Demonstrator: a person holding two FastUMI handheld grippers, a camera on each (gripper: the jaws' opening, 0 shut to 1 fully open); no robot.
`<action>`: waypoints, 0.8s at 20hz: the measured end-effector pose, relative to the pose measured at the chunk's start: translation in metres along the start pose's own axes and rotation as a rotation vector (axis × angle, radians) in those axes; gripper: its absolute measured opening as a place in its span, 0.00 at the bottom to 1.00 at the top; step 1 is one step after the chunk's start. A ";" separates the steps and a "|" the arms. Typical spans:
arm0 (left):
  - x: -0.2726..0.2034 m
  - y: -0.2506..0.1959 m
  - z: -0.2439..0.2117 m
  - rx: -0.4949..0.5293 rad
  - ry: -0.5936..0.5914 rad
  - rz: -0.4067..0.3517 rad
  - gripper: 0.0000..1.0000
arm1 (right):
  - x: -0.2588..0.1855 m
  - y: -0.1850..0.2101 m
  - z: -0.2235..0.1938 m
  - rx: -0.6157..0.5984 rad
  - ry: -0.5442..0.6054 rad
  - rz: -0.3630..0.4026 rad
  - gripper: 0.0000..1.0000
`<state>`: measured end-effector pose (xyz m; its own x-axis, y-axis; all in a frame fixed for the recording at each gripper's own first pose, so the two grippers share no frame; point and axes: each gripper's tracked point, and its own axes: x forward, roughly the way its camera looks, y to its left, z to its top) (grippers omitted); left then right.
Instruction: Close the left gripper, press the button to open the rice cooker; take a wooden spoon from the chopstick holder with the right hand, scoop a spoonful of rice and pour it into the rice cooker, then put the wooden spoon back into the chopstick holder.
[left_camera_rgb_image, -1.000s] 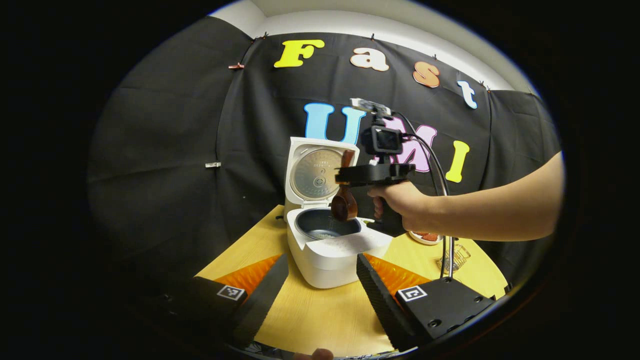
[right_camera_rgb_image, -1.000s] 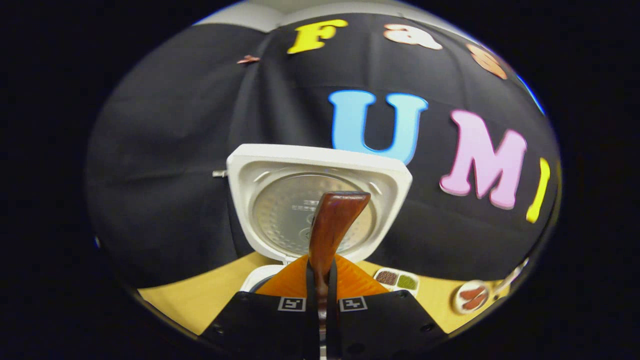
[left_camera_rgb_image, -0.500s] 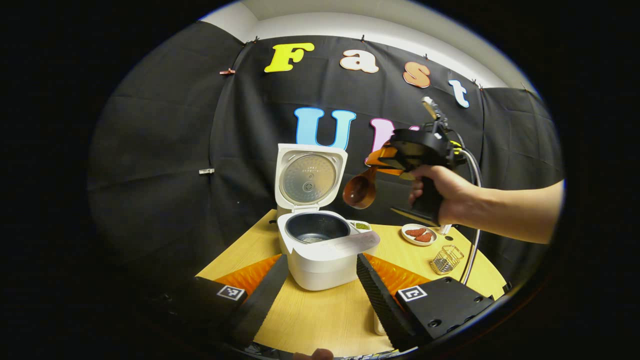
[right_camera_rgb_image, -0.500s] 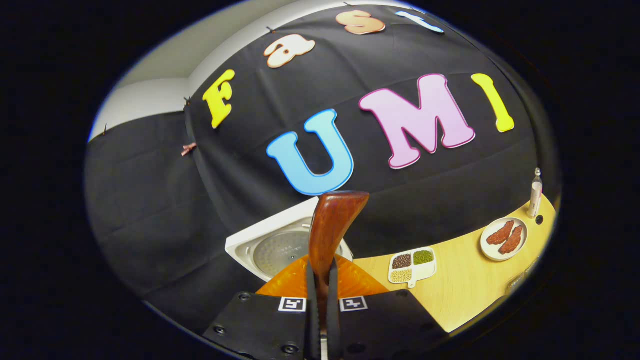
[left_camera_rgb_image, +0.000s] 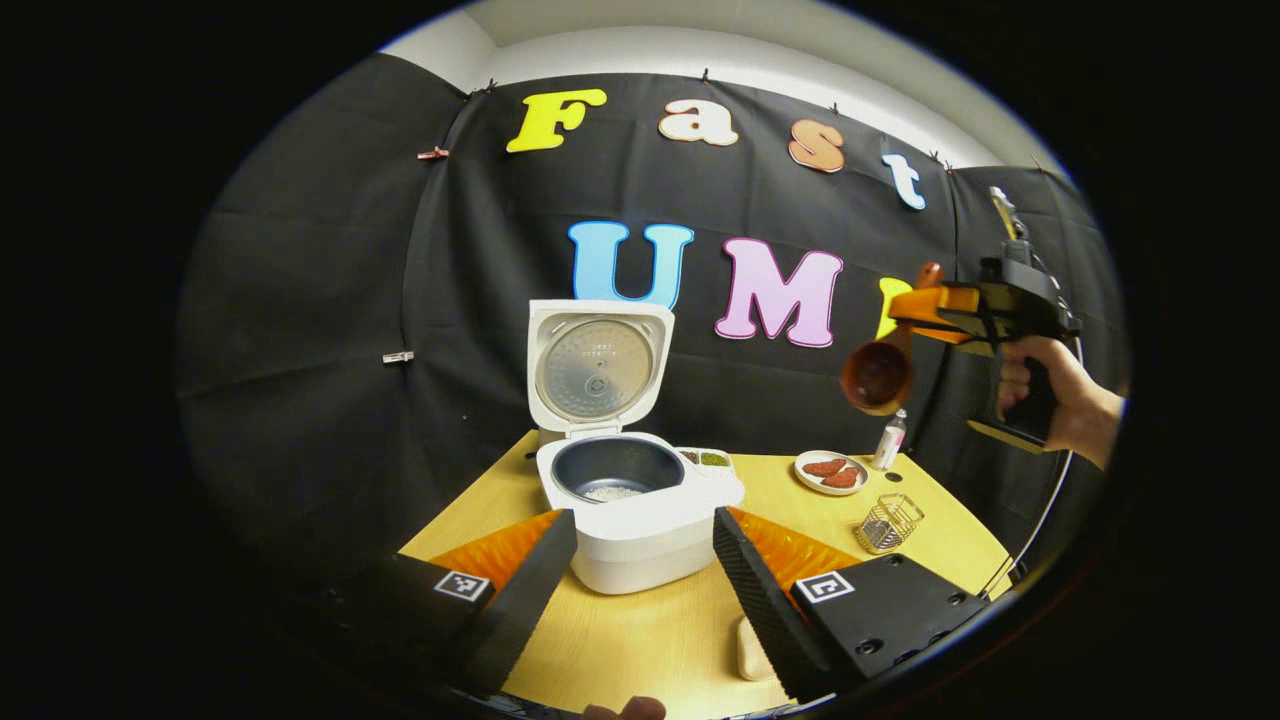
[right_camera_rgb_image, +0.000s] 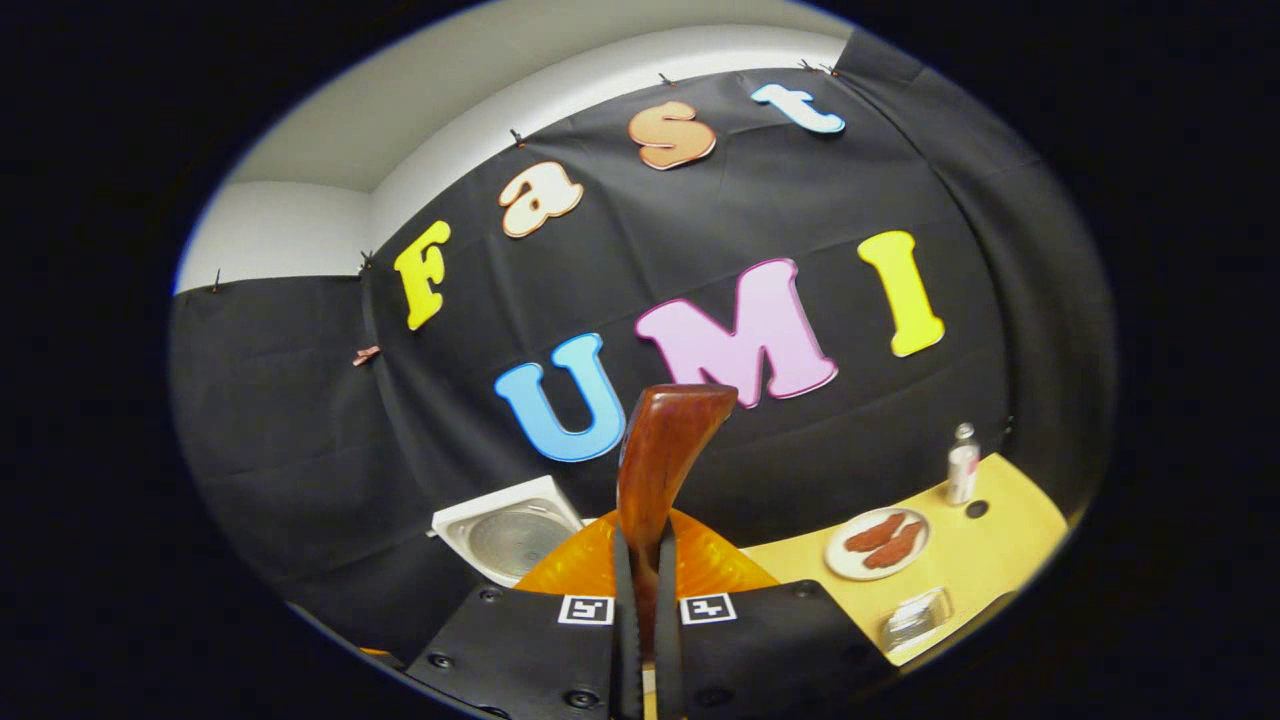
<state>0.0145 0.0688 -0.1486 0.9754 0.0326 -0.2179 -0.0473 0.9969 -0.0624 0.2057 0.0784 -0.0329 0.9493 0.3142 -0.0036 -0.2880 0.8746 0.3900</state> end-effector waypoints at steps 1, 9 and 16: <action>0.001 -0.002 0.001 0.007 0.000 0.001 0.95 | -0.009 -0.024 0.002 -0.013 -0.002 -0.036 0.09; 0.008 -0.018 0.010 0.026 -0.005 0.040 0.95 | -0.029 -0.192 -0.046 -0.051 0.069 -0.266 0.09; 0.010 -0.032 0.015 0.083 0.007 0.089 0.95 | 0.008 -0.269 -0.125 0.005 0.166 -0.333 0.10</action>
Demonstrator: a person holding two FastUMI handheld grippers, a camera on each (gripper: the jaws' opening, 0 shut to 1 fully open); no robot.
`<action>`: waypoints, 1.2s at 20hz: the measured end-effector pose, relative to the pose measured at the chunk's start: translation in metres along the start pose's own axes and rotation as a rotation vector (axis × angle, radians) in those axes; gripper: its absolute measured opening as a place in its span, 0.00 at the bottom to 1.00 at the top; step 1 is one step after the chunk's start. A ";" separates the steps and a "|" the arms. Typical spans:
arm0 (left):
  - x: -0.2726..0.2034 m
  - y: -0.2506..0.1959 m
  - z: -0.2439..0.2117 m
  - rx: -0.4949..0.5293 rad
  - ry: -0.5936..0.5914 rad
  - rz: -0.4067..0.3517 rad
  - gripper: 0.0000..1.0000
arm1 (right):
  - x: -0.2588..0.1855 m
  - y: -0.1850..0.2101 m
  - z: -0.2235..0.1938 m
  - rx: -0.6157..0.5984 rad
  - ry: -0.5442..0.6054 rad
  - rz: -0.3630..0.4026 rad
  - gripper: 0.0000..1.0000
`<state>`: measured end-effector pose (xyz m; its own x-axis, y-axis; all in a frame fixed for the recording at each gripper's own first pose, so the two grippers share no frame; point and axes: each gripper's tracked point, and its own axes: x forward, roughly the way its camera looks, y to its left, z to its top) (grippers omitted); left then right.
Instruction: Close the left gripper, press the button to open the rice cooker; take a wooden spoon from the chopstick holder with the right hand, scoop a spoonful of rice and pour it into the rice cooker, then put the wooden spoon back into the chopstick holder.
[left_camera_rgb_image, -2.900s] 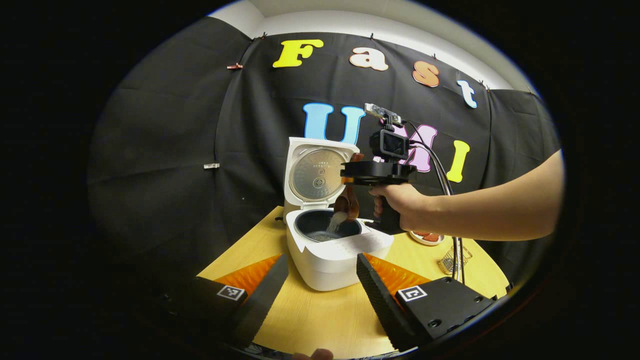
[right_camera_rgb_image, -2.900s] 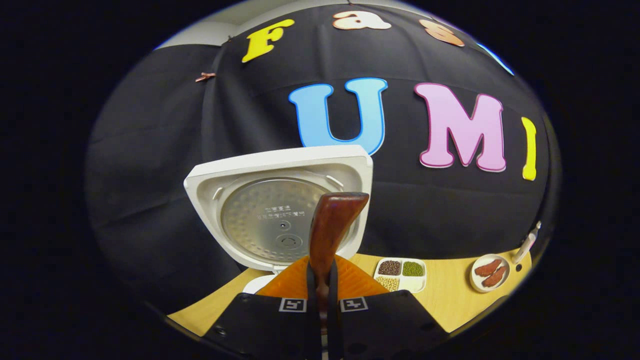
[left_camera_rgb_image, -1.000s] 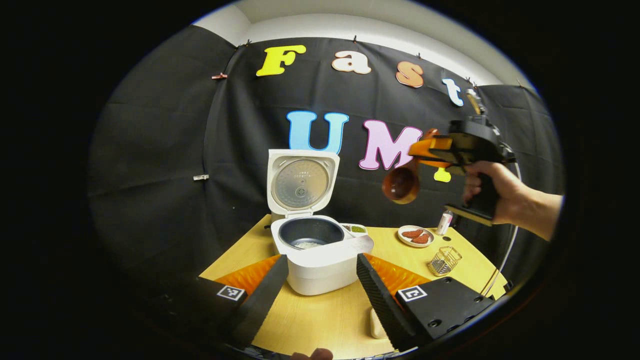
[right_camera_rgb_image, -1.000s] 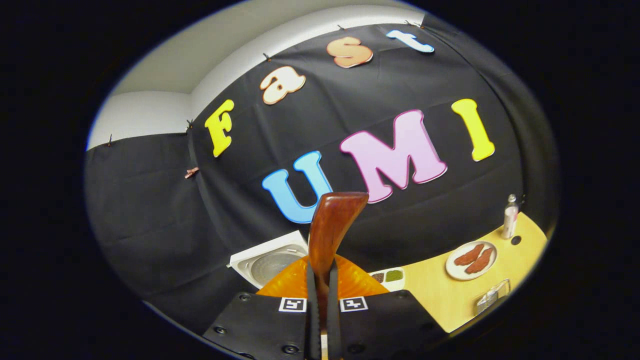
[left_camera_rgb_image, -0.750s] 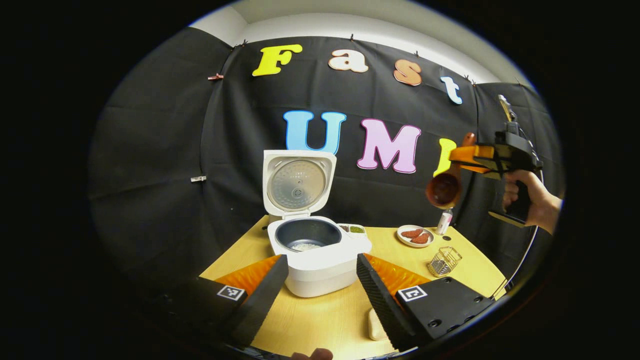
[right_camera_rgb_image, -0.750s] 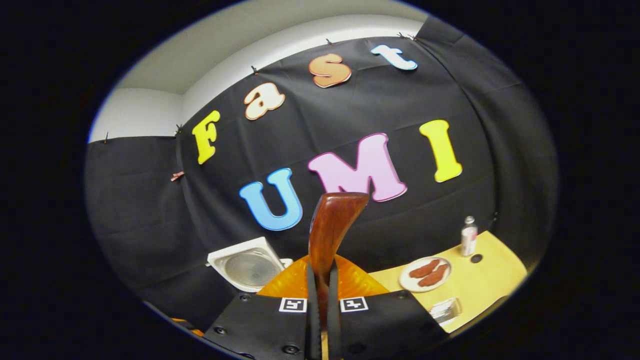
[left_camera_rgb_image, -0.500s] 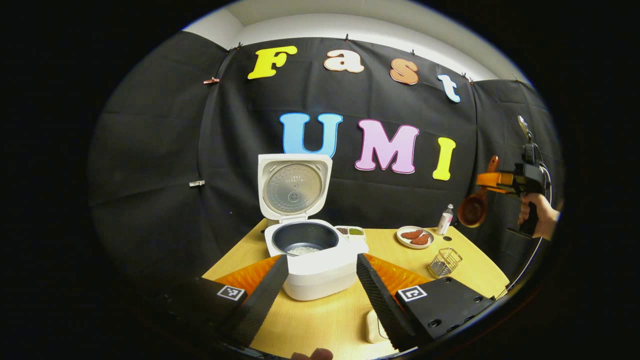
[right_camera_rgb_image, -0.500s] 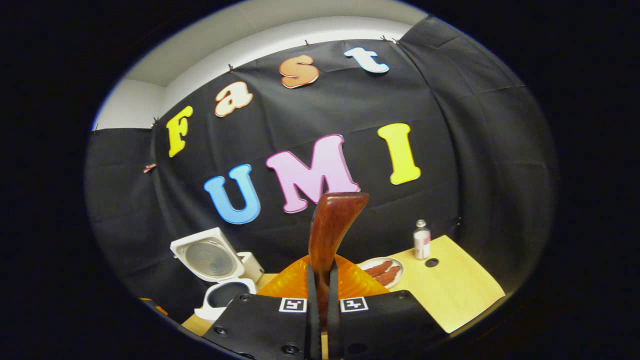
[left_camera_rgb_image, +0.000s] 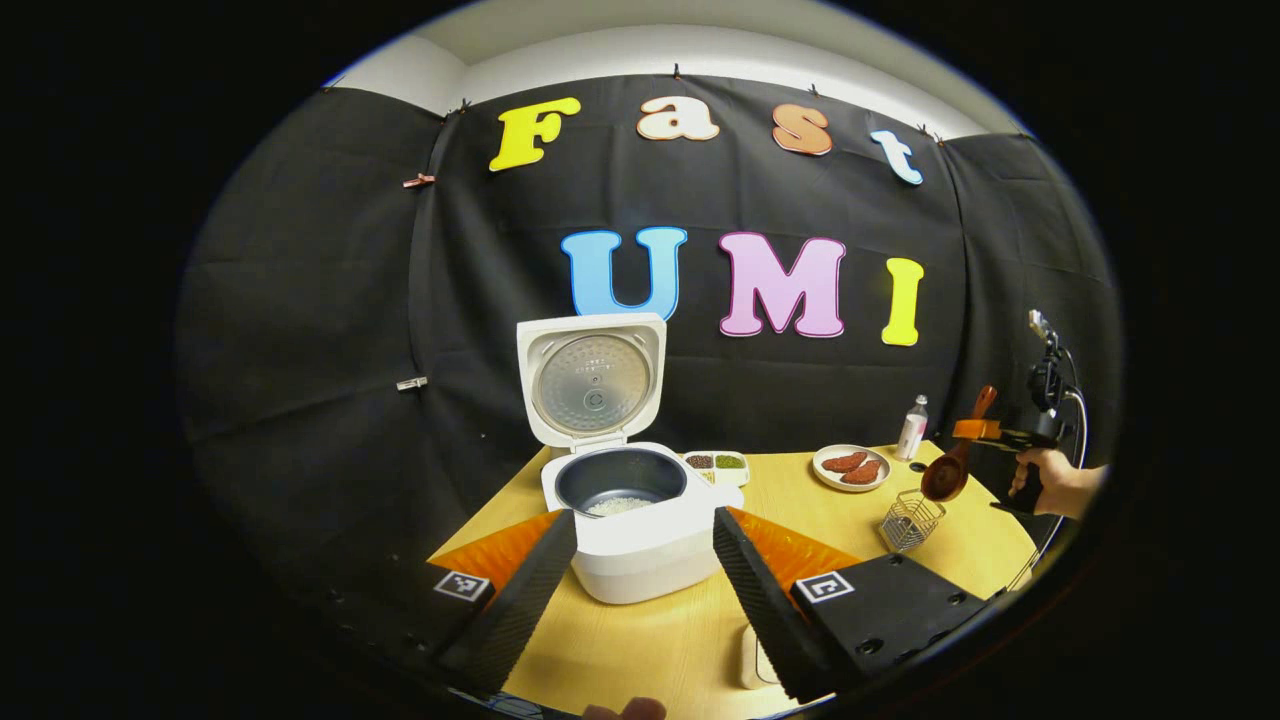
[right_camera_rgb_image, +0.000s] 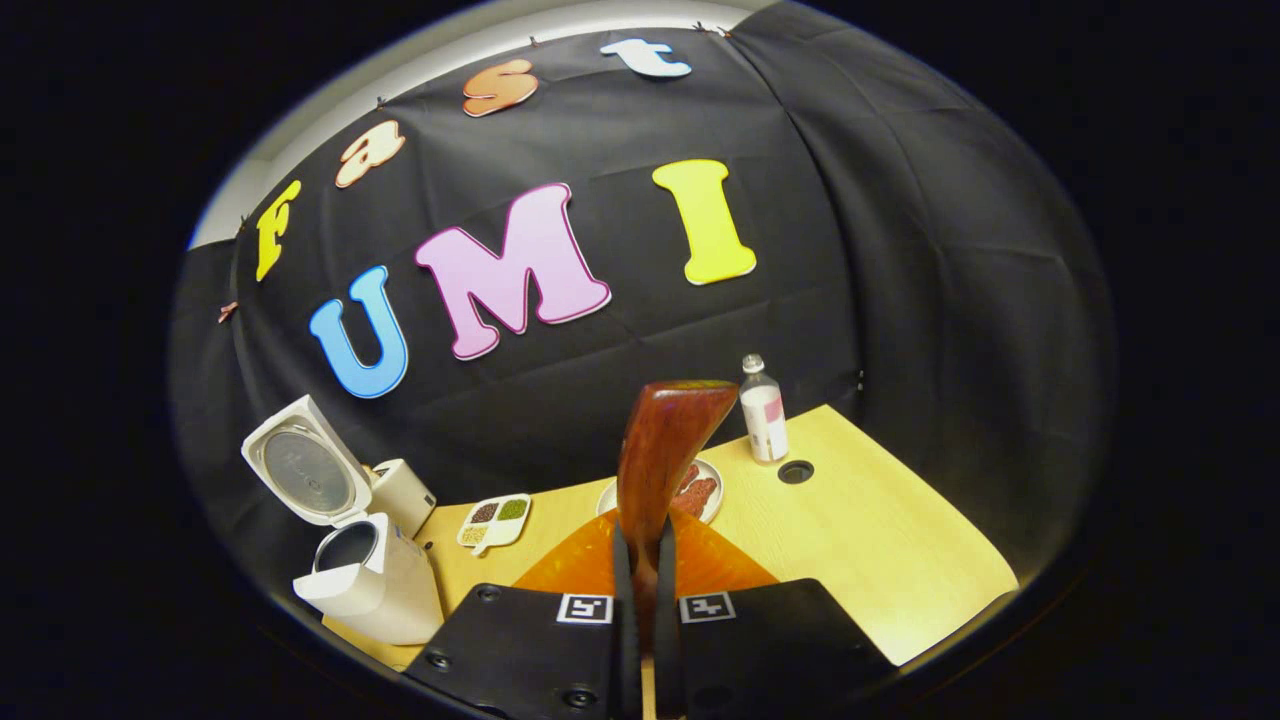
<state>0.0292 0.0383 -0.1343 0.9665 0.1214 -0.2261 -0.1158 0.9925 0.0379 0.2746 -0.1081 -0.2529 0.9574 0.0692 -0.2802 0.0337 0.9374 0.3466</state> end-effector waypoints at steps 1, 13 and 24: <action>0.001 -0.003 -0.001 -0.005 0.004 0.001 0.95 | 0.007 -0.006 -0.008 -0.002 0.016 -0.007 0.10; -0.003 0.000 0.000 -0.034 0.015 0.071 0.95 | 0.042 -0.011 -0.080 -0.005 0.177 -0.013 0.12; 0.000 -0.003 0.023 -0.062 -0.021 0.013 0.95 | 0.003 -0.027 -0.054 -0.002 0.210 -0.102 0.99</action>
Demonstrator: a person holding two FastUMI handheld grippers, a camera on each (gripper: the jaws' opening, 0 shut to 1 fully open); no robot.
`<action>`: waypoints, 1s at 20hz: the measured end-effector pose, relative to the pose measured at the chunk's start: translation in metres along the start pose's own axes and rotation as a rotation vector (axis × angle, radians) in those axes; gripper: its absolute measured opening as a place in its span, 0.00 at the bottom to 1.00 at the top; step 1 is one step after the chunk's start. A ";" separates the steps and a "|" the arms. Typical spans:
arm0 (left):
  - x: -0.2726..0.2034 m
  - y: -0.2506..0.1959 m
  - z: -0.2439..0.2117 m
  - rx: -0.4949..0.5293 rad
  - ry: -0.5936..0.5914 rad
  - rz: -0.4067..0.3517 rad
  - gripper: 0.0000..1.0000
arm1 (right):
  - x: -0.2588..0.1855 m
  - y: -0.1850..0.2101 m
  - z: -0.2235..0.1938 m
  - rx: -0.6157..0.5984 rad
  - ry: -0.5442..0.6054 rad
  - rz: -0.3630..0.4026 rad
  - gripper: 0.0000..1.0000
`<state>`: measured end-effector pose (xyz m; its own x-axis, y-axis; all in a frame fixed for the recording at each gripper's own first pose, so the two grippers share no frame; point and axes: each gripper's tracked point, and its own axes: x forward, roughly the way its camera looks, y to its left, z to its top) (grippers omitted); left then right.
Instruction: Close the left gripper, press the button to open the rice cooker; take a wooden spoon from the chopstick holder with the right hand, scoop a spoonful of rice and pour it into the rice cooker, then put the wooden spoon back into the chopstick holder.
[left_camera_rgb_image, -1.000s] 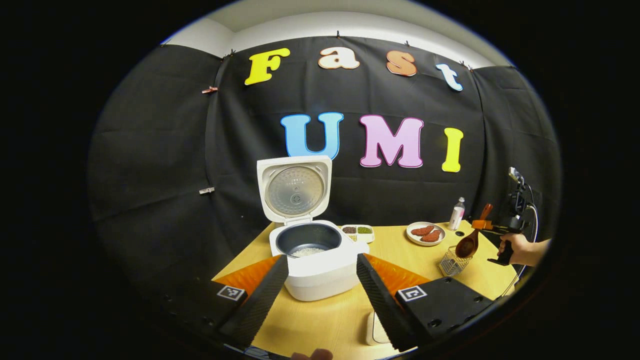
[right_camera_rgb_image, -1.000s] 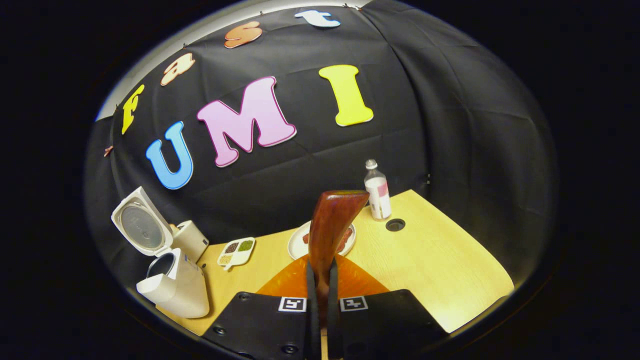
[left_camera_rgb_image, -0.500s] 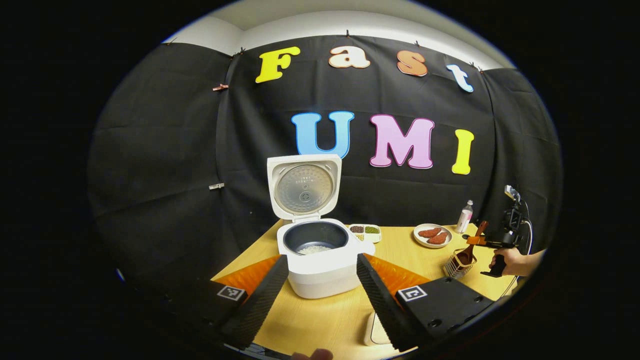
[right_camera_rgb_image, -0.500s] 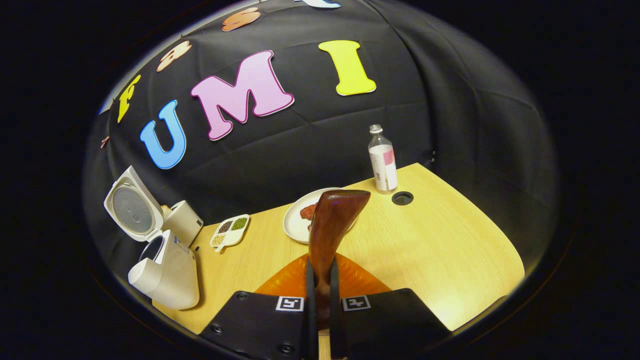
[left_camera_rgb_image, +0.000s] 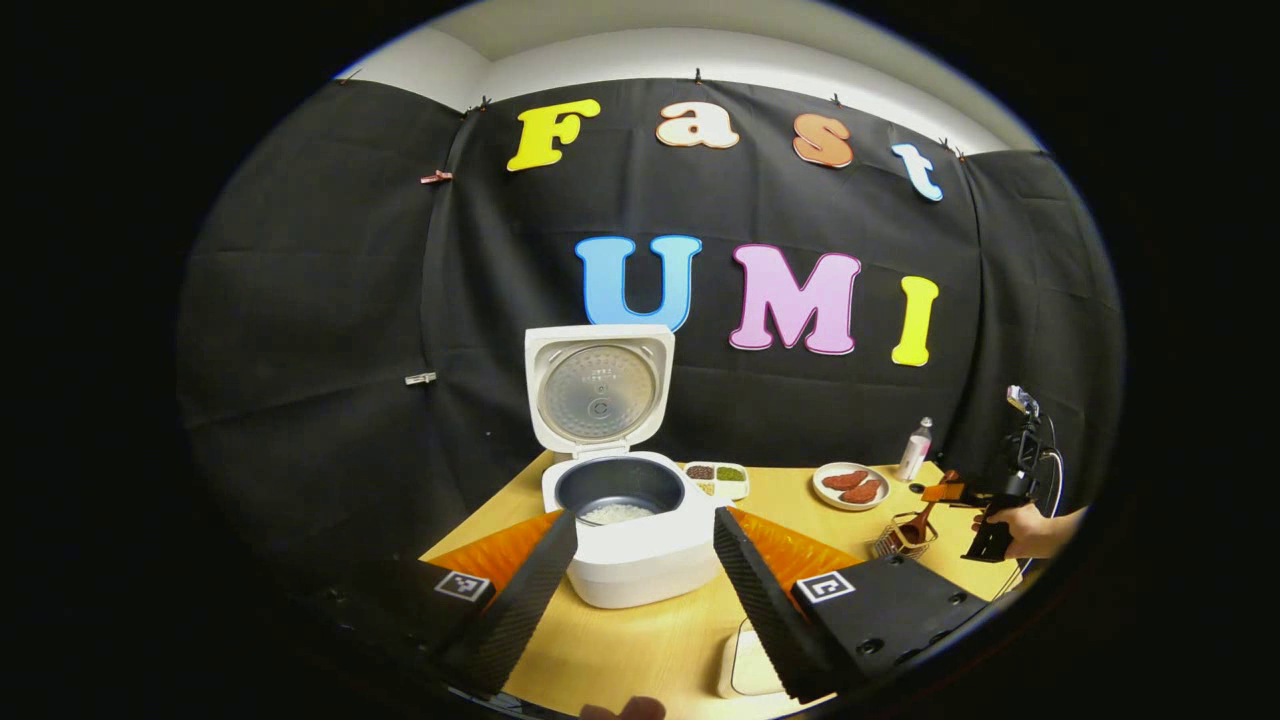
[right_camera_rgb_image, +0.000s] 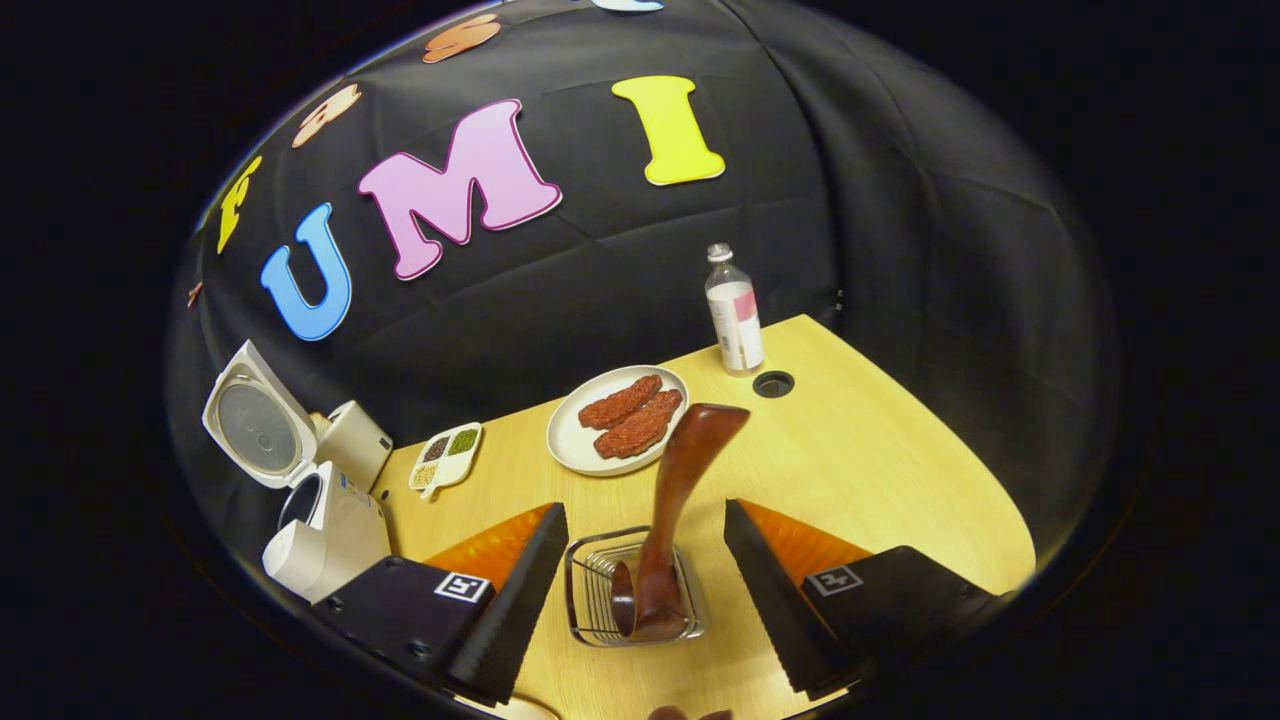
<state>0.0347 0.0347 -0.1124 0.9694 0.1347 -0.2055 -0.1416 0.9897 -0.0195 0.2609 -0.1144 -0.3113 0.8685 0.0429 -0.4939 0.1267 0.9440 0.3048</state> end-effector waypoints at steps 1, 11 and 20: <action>0.001 0.002 0.004 -0.003 -0.004 -0.003 0.95 | -0.010 -0.001 0.004 -0.003 -0.009 -0.013 0.98; 0.044 0.028 0.097 -0.001 -0.138 -0.004 0.95 | -0.150 0.058 0.068 -0.050 -0.196 0.068 0.99; 0.133 0.055 0.195 0.028 -0.249 0.030 0.95 | -0.240 0.106 0.065 -0.151 -0.270 0.124 0.99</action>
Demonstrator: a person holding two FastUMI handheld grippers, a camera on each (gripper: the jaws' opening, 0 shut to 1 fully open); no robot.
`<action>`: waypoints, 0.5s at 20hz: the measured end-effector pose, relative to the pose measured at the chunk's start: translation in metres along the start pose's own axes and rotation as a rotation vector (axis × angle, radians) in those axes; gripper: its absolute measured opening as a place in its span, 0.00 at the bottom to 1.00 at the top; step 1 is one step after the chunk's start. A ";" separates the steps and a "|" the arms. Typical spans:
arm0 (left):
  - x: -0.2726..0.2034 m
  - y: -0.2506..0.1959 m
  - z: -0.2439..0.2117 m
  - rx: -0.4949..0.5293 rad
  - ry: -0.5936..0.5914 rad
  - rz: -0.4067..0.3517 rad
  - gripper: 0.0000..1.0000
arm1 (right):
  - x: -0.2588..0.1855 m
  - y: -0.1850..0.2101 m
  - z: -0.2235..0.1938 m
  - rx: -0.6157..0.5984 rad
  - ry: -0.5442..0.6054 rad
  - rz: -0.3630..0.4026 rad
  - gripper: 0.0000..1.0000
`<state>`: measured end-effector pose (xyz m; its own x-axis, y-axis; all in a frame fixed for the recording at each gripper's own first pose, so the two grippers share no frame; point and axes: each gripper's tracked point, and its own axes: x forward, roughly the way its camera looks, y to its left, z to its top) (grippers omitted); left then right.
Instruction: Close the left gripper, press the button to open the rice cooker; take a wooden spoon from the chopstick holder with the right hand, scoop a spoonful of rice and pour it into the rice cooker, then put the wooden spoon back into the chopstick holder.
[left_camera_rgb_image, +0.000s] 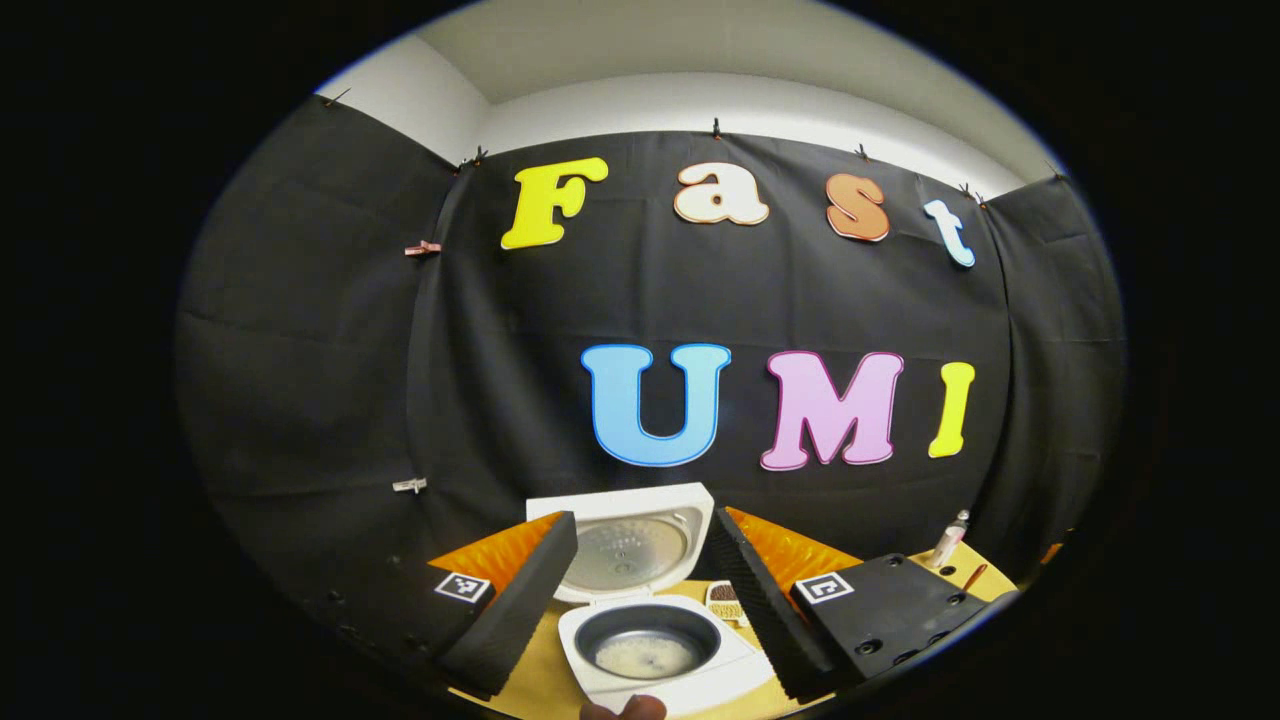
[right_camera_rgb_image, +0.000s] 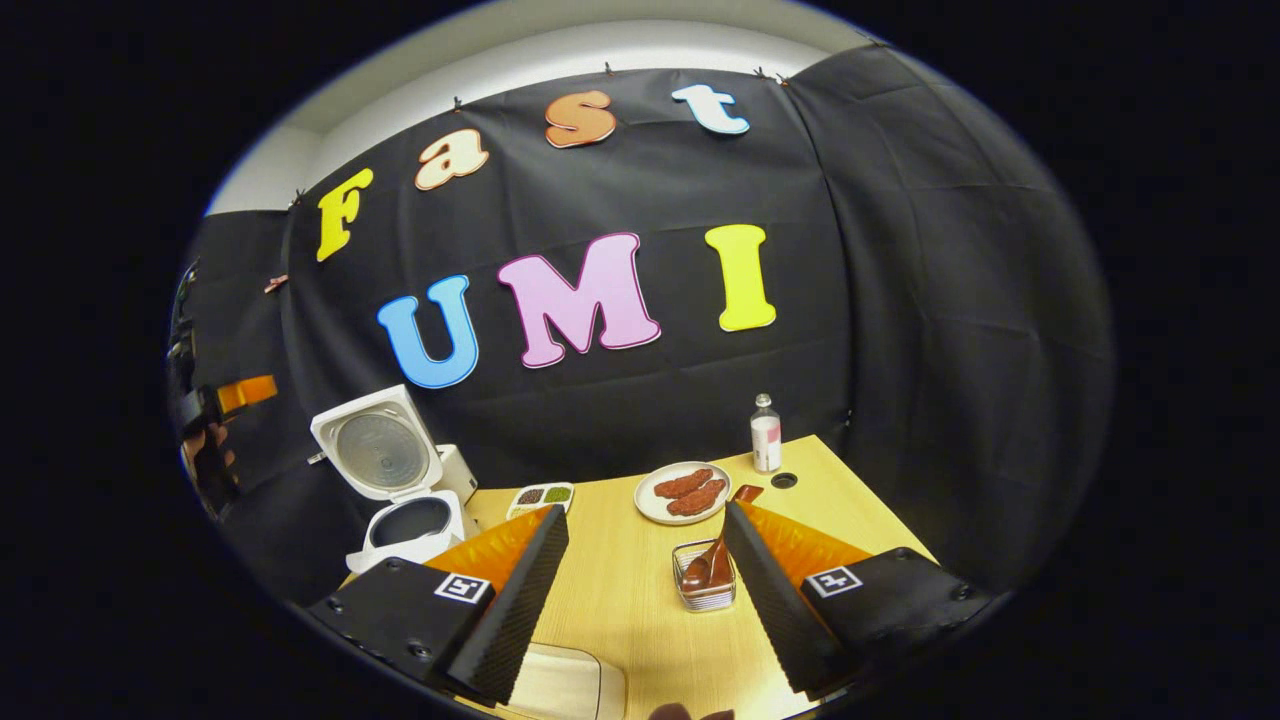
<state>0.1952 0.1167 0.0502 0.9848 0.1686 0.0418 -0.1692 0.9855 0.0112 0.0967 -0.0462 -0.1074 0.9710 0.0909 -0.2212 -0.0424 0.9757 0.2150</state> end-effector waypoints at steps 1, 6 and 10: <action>0.014 0.003 0.003 0.006 -0.005 0.007 0.95 | -0.006 0.005 -0.002 -0.012 0.001 0.003 0.98; 0.084 0.026 0.003 0.010 0.007 0.069 0.95 | -0.032 0.023 -0.009 -0.077 0.007 0.015 0.98; 0.139 0.046 -0.012 0.074 0.052 0.103 0.94 | -0.047 0.032 -0.015 -0.103 0.010 0.007 0.98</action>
<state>0.3251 0.1857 0.0445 0.9625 0.2712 -0.0048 -0.2699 0.9593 0.0834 0.0459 -0.0164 -0.1039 0.9681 0.0992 -0.2299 -0.0734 0.9903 0.1179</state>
